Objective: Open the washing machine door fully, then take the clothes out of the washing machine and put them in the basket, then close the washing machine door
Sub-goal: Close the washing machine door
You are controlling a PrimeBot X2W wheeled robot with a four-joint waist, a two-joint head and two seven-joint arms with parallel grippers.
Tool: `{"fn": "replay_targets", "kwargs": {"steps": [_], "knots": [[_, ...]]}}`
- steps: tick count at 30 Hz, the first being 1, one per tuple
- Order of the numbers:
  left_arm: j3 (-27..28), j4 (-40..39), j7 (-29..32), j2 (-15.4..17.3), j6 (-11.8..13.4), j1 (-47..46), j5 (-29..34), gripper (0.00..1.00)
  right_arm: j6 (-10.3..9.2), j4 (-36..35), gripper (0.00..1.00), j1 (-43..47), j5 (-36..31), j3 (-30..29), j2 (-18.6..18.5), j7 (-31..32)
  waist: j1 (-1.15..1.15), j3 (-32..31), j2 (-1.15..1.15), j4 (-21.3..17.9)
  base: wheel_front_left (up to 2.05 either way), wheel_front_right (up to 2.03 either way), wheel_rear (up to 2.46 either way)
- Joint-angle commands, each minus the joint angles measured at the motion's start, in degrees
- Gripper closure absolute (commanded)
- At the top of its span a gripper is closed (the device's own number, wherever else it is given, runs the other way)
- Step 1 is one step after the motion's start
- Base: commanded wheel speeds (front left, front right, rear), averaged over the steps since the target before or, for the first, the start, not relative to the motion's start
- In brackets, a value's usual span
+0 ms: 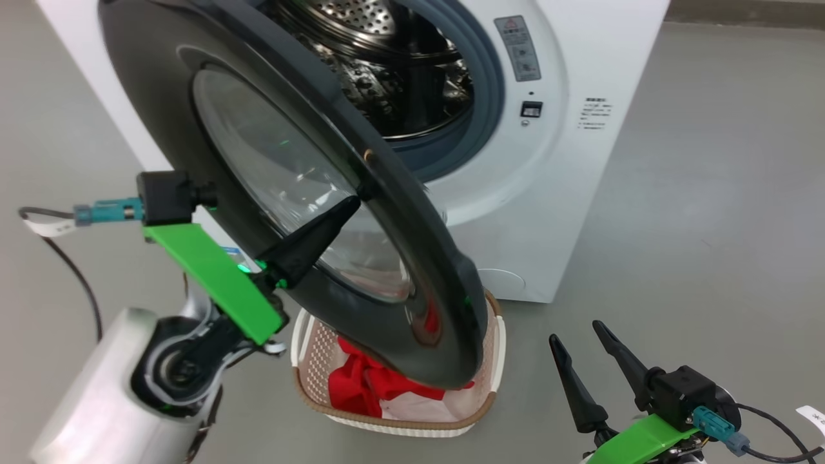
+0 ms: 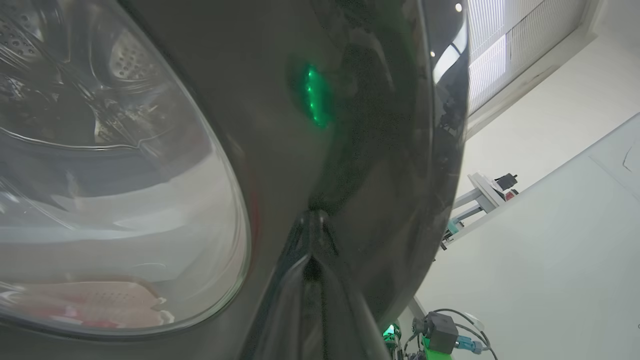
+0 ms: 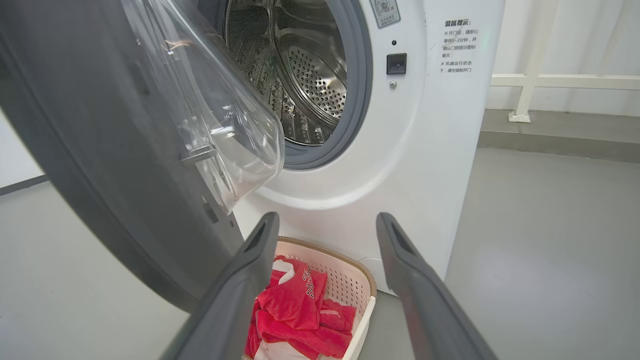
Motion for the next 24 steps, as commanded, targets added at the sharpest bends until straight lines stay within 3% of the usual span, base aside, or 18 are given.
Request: {"fn": "replay_targets", "kwargs": {"steps": [1,9,24], "knots": [[0.97,-0.63,-1.75,1.06,-0.40,-3.52,0.70,1.00,0.35,-1.58,0.00,-2.46,-0.53,1.20,0.18,-0.37,0.00,0.64,0.00,-1.16,0.00,0.00,0.00],[-3.68,5.01,-12.16,0.76,-0.40,-8.80,-0.37,1.00,0.35,-1.74,0.00,-3.56,-0.84,1.23,0.20,-0.37,0.00,2.16,0.00,-3.93,0.00,0.00,0.00],[-9.09,14.33,-24.64,3.64,-0.40,-17.36,-2.66,1.00,0.35,-2.35,0.00,-5.15,-0.49,1.83,0.21,-0.37,0.00,5.40,0.00,-9.73,0.00,0.00,0.00]]}}
